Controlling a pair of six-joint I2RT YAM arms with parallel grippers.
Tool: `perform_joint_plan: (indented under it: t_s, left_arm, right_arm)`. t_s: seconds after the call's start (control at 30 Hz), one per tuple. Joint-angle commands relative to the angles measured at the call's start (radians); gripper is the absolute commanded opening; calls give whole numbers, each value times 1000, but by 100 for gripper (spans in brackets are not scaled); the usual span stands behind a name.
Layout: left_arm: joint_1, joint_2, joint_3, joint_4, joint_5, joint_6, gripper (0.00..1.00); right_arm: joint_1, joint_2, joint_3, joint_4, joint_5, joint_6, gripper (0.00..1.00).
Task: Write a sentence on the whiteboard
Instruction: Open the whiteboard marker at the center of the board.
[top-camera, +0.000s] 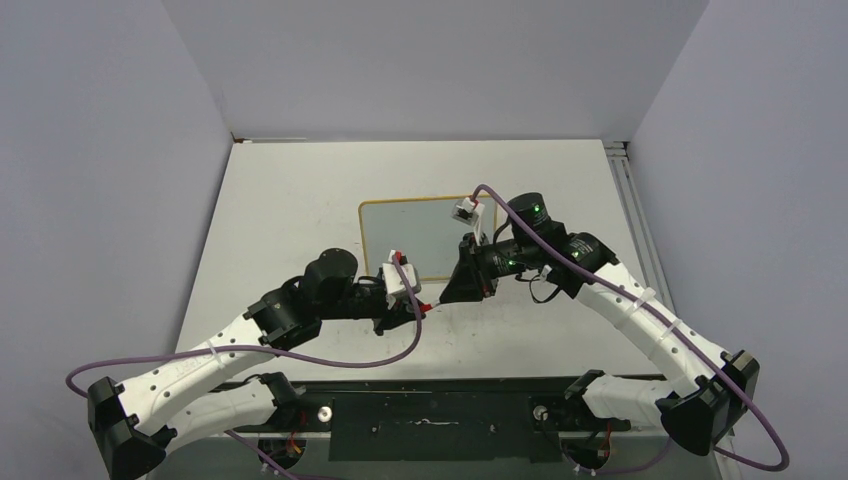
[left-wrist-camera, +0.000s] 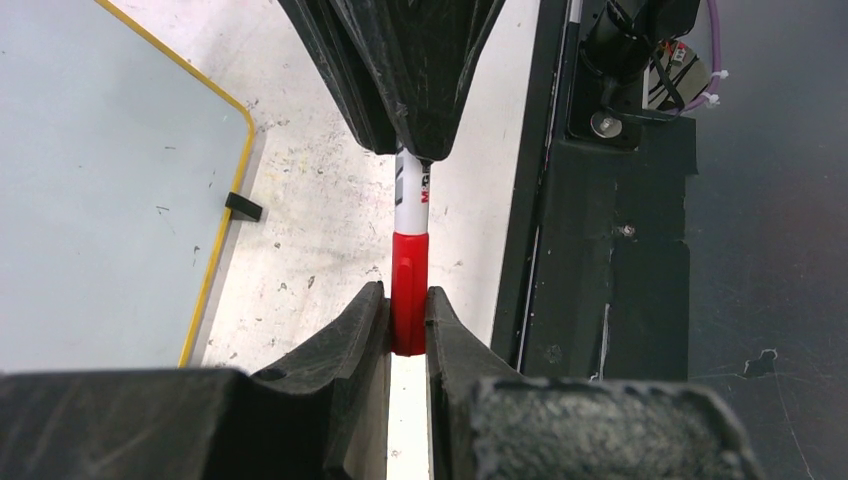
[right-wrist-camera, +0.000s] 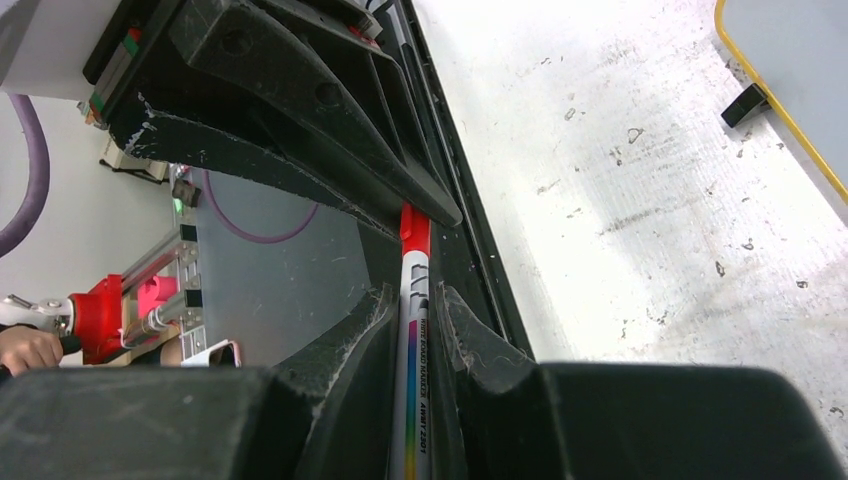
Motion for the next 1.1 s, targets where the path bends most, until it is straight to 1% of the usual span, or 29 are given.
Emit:
perform_joint_plan:
  t_s: [0.0, 0.57, 1.07]
  left_arm:
    - [16, -6, -16, -156, -101, 12, 0]
    - [17, -8, -22, -156, -94, 12, 0]
    - [17, -6, -24, -157, -90, 11, 0]
  right_arm:
    - [-35, -53, 77, -55, -52, -31, 5]
    - [-57, -74, 140, -118, -38, -63, 5]
    - [-74, -82, 229, -189, -3, -100, 5]
